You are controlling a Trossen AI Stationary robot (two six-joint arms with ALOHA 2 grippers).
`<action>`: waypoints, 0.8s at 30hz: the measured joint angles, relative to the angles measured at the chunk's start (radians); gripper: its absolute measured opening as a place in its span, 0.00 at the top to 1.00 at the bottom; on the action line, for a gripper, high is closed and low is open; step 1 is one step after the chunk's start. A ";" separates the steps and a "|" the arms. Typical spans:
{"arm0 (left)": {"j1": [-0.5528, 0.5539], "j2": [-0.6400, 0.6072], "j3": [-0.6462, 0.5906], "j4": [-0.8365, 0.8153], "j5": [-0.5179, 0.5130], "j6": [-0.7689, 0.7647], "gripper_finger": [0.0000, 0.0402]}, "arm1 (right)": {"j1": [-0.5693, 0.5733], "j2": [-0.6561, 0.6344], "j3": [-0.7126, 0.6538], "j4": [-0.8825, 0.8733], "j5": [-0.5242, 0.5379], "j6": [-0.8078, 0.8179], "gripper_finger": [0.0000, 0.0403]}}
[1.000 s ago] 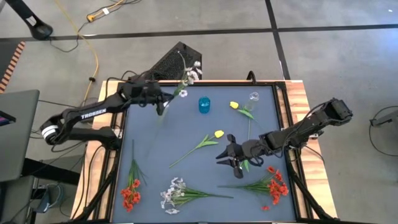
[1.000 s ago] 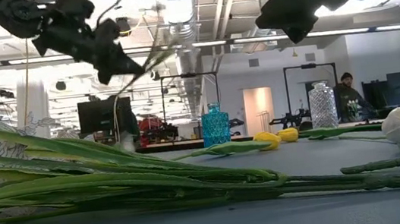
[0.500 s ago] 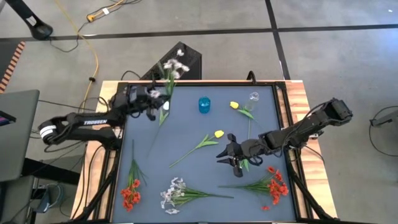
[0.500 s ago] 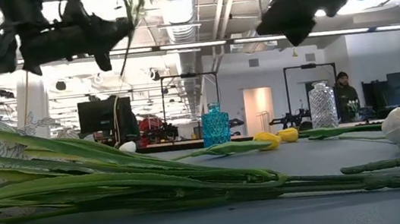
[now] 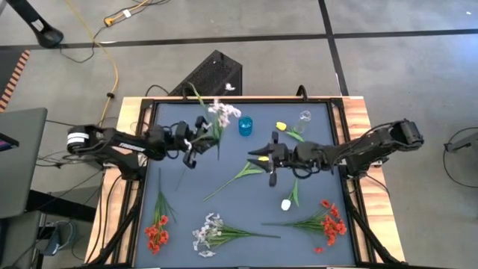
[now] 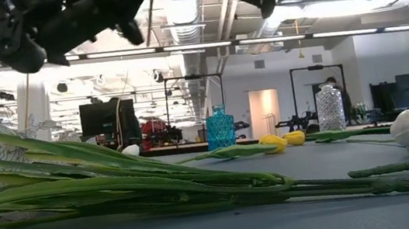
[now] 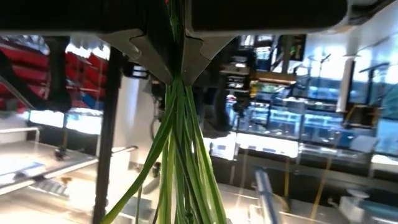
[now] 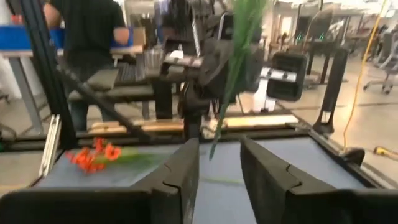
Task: Sort flowers into vase by color
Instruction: Put the top white flowers into the transparent vase
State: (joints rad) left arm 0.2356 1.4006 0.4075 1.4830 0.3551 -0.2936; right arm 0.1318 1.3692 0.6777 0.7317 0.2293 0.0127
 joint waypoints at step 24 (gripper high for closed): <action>-0.066 0.153 0.159 -0.087 0.018 0.030 1.00 | -0.017 0.288 0.201 0.087 -0.019 -0.070 0.36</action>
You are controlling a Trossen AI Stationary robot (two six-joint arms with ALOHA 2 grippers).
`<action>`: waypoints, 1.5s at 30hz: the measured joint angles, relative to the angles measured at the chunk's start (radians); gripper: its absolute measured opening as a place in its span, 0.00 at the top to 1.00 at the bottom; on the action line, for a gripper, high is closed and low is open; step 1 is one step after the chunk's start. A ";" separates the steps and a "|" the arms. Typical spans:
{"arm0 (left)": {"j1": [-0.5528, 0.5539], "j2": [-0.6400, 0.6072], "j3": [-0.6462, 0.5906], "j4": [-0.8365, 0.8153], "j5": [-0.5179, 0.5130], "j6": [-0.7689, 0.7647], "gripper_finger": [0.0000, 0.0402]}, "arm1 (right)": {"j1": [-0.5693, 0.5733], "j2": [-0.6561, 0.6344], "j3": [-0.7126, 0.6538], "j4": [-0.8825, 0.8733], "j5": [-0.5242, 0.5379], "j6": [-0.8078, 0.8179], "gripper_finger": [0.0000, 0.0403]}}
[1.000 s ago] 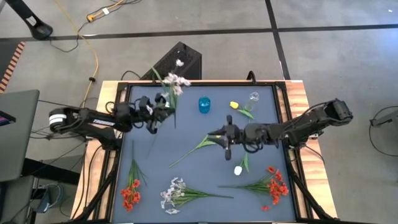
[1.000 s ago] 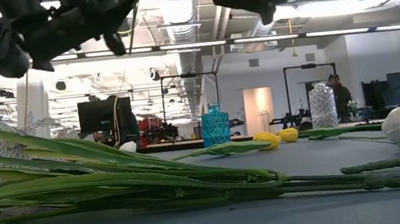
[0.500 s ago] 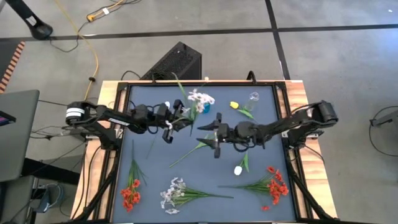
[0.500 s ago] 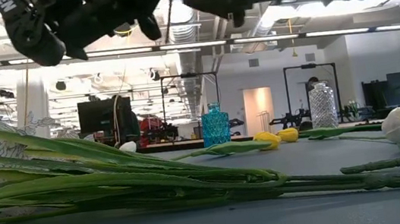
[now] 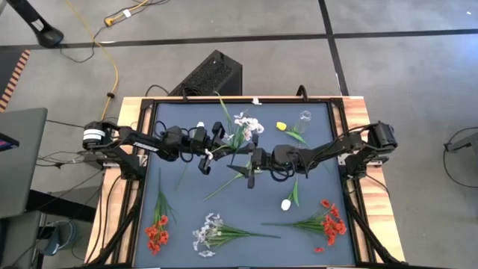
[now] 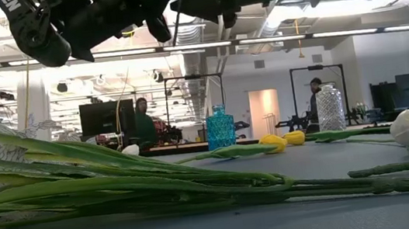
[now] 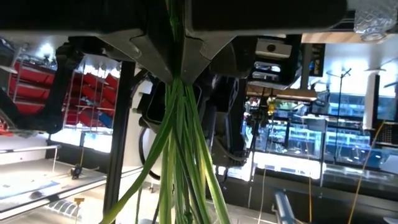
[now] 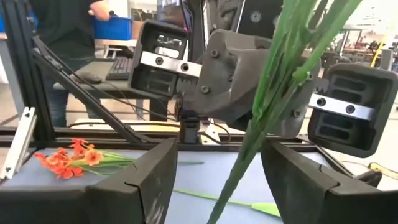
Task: Sort flowers into vase by color
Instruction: Put the top white flowers into the transparent vase
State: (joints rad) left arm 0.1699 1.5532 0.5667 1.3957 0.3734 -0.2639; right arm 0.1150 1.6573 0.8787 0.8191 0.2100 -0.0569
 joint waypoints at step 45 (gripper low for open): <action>-0.002 -0.001 0.000 -0.182 -0.042 0.132 0.49 | -0.053 -0.119 -0.002 -0.357 0.051 0.146 0.91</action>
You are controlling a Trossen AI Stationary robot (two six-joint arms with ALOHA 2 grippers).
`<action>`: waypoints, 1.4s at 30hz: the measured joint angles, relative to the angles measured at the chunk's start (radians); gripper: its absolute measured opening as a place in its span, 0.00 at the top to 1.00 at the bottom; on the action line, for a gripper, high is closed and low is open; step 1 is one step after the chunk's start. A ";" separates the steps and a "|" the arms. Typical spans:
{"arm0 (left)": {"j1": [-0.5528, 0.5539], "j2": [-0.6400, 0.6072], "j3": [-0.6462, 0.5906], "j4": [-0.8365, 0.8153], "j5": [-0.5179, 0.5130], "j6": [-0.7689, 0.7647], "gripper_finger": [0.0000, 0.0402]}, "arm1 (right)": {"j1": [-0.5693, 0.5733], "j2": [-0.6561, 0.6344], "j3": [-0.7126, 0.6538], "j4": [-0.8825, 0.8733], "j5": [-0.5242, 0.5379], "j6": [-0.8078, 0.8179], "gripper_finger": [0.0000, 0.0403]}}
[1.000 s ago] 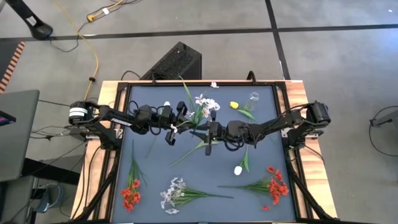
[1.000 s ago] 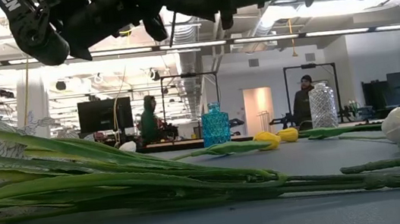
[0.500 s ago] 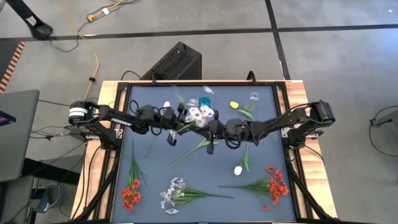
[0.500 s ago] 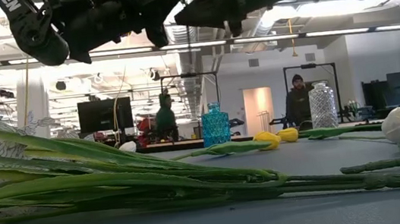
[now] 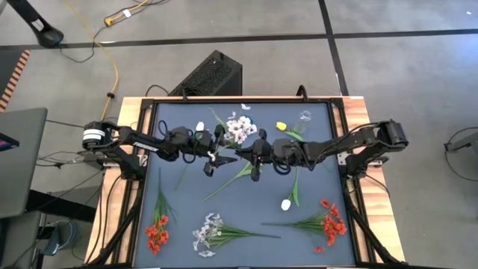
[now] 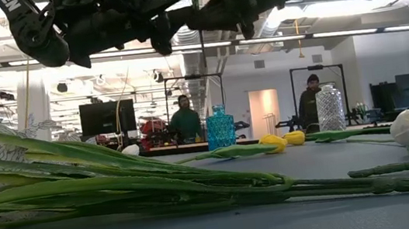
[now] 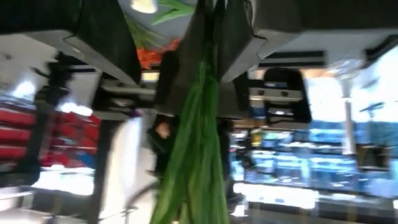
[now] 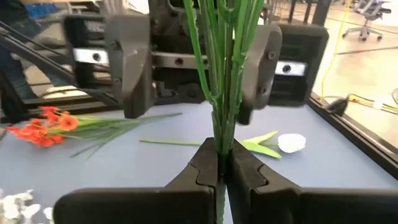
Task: Sort flowers into vase by color
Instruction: Put the top white flowers into the transparent vase
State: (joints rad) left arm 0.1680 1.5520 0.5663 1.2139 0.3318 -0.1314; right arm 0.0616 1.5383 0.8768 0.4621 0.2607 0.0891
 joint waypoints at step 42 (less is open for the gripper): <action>0.042 0.000 0.102 -0.176 -0.004 0.011 0.96 | -0.038 0.003 0.000 0.001 -0.050 -0.021 0.88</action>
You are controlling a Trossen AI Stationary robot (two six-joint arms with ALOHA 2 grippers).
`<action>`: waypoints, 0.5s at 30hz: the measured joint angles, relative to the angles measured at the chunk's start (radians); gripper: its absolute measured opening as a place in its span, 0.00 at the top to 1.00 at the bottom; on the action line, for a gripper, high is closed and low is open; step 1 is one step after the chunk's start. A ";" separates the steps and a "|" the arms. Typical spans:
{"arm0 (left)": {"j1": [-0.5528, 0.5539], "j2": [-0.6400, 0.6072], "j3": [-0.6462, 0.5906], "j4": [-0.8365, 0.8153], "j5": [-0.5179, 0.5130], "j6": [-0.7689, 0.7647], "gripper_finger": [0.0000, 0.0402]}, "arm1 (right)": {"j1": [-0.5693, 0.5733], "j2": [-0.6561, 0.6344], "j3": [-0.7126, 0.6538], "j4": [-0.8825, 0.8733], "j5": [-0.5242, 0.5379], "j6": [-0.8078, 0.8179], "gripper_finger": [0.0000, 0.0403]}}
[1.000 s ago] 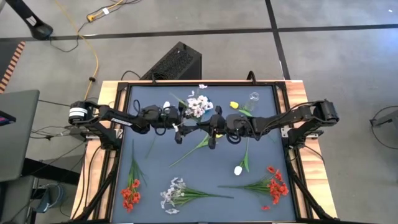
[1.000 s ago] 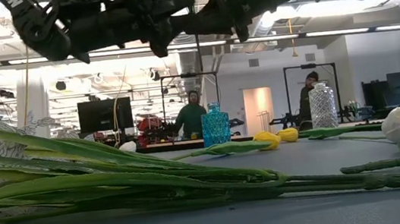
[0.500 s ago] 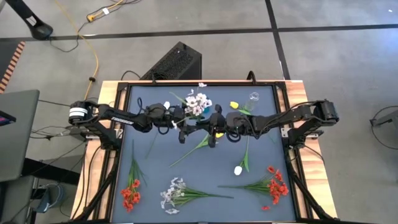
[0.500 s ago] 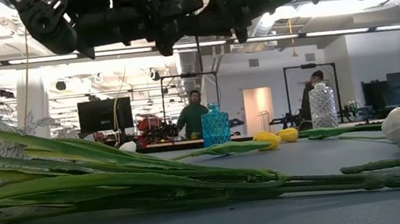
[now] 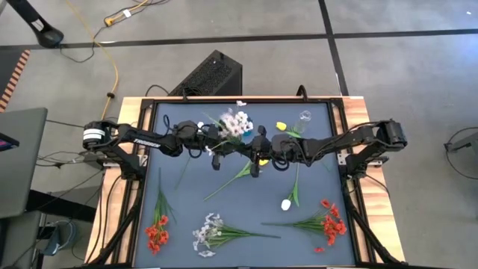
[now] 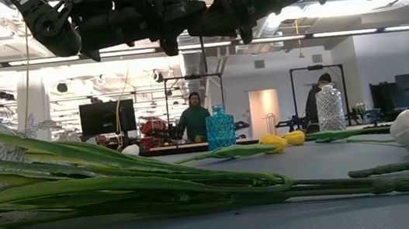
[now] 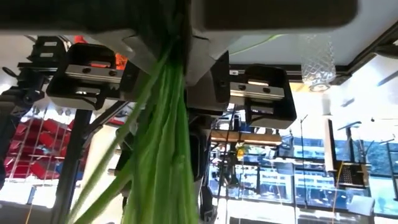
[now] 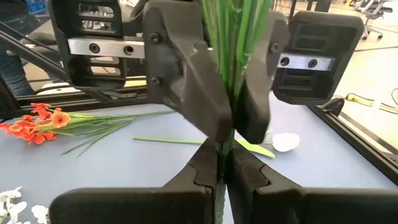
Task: Sort flowers into vase by color
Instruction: Put the top white flowers into the transparent vase
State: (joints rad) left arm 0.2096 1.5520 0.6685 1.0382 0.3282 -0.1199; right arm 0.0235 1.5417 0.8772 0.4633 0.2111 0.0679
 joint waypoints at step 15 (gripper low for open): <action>0.063 -0.017 0.043 -0.118 -0.019 -0.016 0.99 | 0.008 -0.201 0.001 -0.521 0.064 0.115 0.42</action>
State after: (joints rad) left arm 0.2730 1.5349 0.7116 0.9203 0.3092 -0.1360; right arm 0.0315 1.3406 0.8780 -0.0579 0.2746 0.1829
